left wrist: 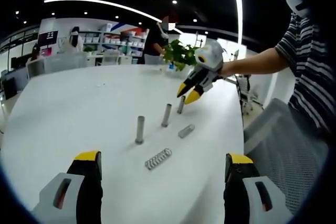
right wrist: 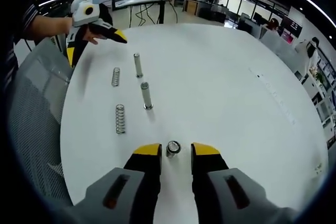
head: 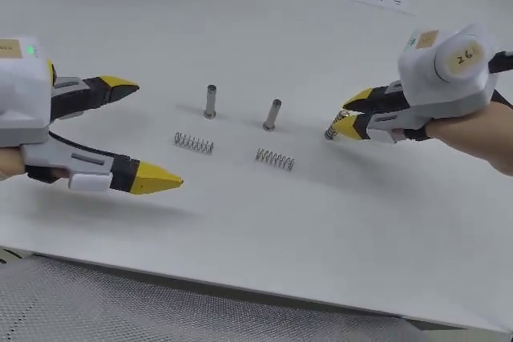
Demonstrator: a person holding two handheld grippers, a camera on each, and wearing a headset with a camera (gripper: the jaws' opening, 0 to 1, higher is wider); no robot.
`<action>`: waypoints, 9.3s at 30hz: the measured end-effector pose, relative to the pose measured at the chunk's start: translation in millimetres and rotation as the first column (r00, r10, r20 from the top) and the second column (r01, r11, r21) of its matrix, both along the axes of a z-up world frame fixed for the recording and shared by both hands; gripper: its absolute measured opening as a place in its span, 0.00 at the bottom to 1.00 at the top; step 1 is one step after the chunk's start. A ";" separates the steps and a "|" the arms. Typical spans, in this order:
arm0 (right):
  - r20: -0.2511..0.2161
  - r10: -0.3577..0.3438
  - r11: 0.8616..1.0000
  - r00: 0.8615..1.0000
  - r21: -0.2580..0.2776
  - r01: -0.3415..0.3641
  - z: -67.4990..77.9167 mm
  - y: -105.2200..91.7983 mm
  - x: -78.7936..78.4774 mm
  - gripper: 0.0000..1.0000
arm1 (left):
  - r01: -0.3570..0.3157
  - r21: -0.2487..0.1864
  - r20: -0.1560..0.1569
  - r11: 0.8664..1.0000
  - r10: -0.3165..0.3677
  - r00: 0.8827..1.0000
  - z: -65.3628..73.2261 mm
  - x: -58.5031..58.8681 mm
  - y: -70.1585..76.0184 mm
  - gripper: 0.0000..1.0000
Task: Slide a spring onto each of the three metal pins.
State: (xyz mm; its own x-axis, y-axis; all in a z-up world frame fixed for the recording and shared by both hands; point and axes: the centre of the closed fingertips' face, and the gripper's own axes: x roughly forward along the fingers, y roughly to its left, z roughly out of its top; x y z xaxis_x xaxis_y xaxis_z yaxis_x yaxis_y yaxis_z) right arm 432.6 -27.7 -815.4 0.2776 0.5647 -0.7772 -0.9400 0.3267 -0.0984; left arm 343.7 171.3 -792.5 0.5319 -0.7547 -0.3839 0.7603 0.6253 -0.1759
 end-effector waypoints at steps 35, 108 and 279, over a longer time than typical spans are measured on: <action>-0.155 -0.226 0.930 0.962 0.259 0.261 8.1 -25.1 -24.9 0.23 | -0.008 -0.009 0.002 1.000 0.008 1.000 3.5 0.8 -1.5 0.95; -0.133 0.067 0.979 0.989 0.201 -0.040 -10.1 72.7 -72.6 0.21 | 0.002 -0.005 -0.006 1.000 -0.002 1.000 7.4 -1.8 -5.3 0.93; 0.045 0.371 0.911 0.927 0.178 -0.373 48.0 78.7 -125.5 0.09 | 0.447 -0.138 0.032 0.884 -0.447 0.894 37.4 -30.7 -127.8 0.02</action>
